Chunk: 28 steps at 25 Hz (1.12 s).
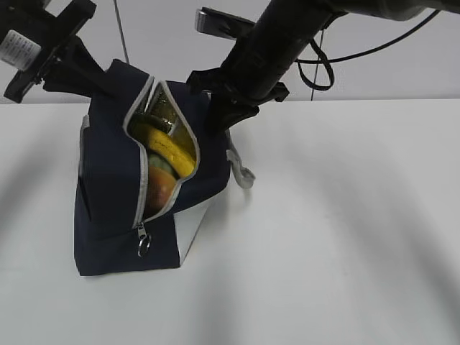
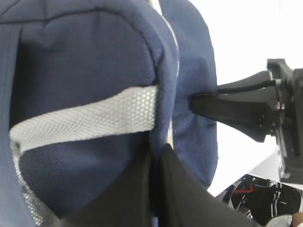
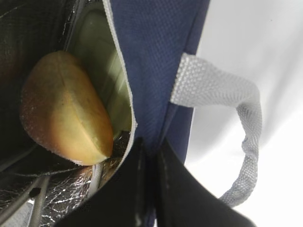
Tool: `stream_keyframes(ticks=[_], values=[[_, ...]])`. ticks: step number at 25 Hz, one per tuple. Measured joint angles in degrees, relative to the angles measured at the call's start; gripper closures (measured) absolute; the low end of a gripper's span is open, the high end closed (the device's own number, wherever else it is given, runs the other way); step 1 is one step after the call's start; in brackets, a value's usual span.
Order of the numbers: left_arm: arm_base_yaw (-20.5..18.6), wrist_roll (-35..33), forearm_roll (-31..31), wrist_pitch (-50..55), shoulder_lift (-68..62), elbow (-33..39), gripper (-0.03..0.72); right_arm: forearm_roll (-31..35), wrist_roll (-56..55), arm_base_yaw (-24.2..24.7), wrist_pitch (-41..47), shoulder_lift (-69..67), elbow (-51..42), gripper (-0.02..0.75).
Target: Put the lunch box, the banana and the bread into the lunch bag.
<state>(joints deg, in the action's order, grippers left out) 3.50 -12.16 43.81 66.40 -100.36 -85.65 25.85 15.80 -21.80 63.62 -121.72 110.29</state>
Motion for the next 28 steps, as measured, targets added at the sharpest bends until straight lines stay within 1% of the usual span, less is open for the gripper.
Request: stream_keyframes(ticks=[3, 9, 12, 15, 18, 21, 24, 28], values=[[0.0, -1.6, 1.8, 0.2, 0.0, 0.0, 0.687, -1.0, 0.2, 0.0, 0.7, 1.7, 0.0, 0.745], [0.0, -5.0, 8.9, 0.0, 0.0, 0.0, 0.687, -2.8, 0.3, 0.4, 3.3, 7.5, 0.1, 0.746], [0.2, -6.1, 12.4, -1.6, -0.2, 0.0, 0.687, -4.7, 0.1, 0.6, 4.7, 9.3, 1.3, 0.746], [1.3, -7.0, 15.7, -4.7, -0.5, 0.0, 0.687, -7.9, -1.3, 0.7, 5.6, 10.1, 3.3, 0.748], [3.0, -7.8, 16.9, -8.5, -0.5, 0.0, 0.687, -10.5, -2.4, 0.7, 6.5, 10.1, 4.0, 0.748], [3.9, -8.6, 18.7, -10.2, -1.1, 0.0, 0.687, -12.7, -3.8, 0.7, 7.1, 10.1, 4.2, 0.749], [4.0, -9.1, 21.5, -10.3, -2.8, 0.0, 0.687, -13.6, -4.3, 0.7, 7.4, 10.1, 4.2, 0.749], [4.0, -9.9, 22.4, -10.6, -4.6, 0.0, 0.687, -14.7, -5.3, 1.5, 8.1, 10.1, 4.2, 0.749]])
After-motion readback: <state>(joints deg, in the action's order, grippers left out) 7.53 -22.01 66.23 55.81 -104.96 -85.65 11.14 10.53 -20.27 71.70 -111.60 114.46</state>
